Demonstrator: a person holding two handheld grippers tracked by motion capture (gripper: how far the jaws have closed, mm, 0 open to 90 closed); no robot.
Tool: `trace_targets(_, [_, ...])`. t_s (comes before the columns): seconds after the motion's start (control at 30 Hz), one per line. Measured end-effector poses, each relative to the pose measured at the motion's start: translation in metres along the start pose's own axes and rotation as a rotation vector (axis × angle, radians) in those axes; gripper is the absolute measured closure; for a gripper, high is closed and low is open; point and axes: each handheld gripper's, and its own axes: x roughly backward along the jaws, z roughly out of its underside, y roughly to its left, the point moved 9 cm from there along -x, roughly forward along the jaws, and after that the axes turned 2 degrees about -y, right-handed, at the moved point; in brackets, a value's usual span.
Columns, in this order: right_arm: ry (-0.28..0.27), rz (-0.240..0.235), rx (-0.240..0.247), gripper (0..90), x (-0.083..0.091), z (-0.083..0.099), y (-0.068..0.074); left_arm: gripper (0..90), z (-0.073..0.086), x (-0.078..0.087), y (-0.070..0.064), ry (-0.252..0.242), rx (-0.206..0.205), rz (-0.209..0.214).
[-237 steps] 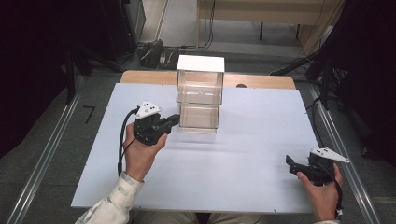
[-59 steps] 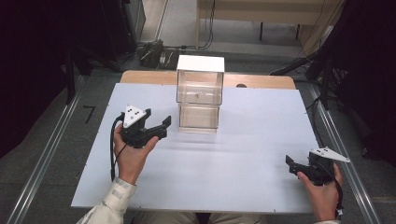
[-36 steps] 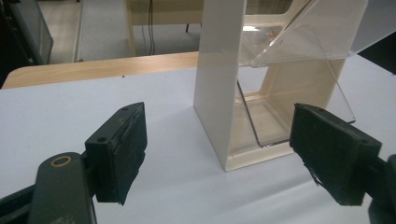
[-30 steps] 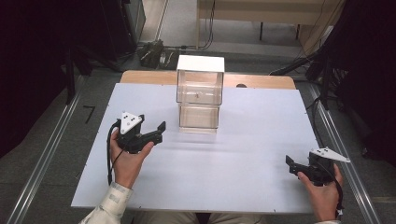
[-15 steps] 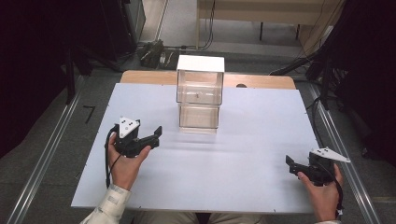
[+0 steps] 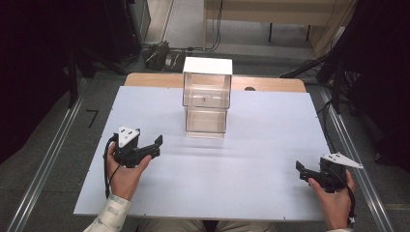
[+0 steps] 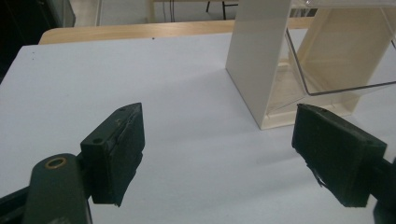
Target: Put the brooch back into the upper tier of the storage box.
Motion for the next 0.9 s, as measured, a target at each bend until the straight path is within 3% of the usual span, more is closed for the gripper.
trace_targets(0.5, [-0.002,0.000,-0.003,7.5,0.001,0.000,-0.001,17.4,0.017,0.012,0.014,0.028,0.010,-0.029])
trace_targets(0.9, [0.004,-0.003,-0.007,7.5,0.001,0.001,0.000,16.8,0.033,0.019,0.033,0.059,0.019,-0.075])
